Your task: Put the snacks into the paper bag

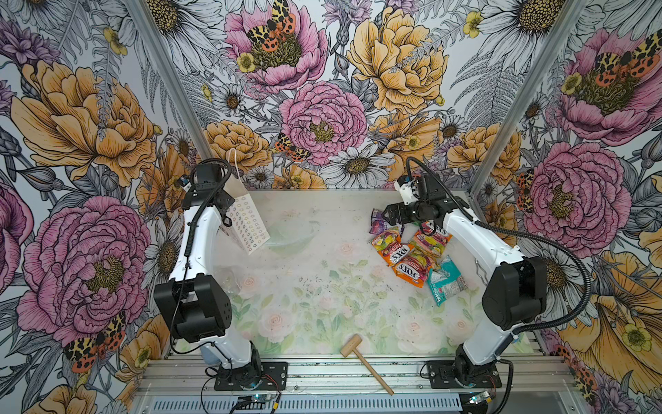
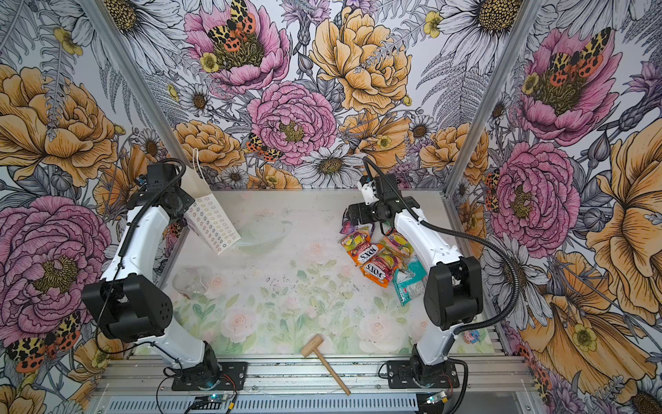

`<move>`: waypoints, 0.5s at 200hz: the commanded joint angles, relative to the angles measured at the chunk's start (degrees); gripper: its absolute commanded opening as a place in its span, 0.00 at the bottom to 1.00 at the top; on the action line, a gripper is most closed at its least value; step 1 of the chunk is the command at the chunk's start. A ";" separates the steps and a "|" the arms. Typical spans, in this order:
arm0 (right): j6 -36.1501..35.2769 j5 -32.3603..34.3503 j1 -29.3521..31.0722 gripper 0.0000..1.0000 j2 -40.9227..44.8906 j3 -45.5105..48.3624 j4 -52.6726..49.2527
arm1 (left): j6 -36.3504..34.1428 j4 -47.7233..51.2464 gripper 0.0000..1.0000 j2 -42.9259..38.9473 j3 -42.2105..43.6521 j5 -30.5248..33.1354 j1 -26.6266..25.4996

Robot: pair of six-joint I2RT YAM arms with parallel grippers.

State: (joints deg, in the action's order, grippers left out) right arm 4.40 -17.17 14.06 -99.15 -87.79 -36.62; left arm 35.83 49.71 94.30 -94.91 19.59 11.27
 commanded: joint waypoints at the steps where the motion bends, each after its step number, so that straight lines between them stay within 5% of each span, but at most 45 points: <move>1: -0.47 -0.32 0.24 0.93 -0.87 -0.33 0.16 | 0.54 -0.14 0.00 0.03 1.24 -1.62 0.44; 100: -0.41 -0.17 0.24 0.93 -0.21 0.17 0.15 | 1.17 -2.56 0.00 -4.25 4.48 -1.65 -3.46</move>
State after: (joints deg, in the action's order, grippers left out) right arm 4.40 -17.19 14.06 -99.15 -87.79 -36.64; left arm 36.07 47.55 92.31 -92.07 19.40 9.26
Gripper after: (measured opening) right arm 0.933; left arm 0.050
